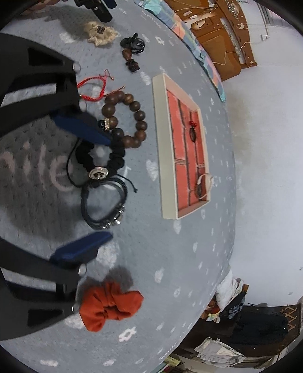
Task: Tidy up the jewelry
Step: 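Grasp the cream scrunchie with left tool while right tool grasps black beaded bracelet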
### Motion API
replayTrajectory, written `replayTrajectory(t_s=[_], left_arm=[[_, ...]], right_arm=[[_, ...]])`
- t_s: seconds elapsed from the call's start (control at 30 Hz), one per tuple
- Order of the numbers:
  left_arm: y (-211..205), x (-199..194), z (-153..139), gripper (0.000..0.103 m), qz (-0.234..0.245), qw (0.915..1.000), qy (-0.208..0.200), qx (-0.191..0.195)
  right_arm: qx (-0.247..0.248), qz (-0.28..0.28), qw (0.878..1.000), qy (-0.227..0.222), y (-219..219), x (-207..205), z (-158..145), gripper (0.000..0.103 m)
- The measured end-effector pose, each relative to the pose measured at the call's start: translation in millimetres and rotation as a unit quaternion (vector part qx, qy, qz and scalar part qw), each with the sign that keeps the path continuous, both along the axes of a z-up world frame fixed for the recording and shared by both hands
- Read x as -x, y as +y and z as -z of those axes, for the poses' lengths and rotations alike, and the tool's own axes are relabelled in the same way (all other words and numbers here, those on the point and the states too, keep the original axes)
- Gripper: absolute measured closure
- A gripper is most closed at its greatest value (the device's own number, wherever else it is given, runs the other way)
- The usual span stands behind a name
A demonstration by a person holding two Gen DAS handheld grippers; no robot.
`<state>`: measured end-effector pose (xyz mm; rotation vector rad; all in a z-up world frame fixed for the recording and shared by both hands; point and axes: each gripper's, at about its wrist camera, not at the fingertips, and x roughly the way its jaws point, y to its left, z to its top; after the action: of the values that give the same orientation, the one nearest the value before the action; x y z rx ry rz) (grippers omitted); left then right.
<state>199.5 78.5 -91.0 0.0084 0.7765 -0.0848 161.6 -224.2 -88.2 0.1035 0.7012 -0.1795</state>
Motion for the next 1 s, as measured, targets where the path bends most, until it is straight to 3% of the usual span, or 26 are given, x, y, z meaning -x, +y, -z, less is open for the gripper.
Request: replayTrajectory(t_s=[0.2,0.5,0.7,0.77,1.0], left_arm=[[4.7,-13.8,14.9,0.005,-0.011,0.9994,0.028,0.015],[-2.8,-16.8,20.9,0.005,-0.002,0.9995,0.03,0.005],[-4.5,-19.1,24.2,0.006,0.0,0.9993,0.036,0.006],[-3.0,-20.2,26.4,0.011,-0.003,0.9991,0.041,0.01],[-1.7,-22.8,28.9,0.016,-0.005,0.9987,0.046,0.019]], right_arm=[[0.0,-0.003,1.0,0.023,6.3,-9.4,15.2,0.044],[-0.008,-0.001,0.999,0.04,7.6,-19.3,21.8,0.06],[-0.008,-0.009,0.999,0.045,11.1,-23.7,23.8,0.062],[-0.009,-0.013,0.999,0.044,12.0,-24.6,24.6,0.068],[-0.014,-0.011,0.999,0.047,10.4,-26.8,27.2,0.071]])
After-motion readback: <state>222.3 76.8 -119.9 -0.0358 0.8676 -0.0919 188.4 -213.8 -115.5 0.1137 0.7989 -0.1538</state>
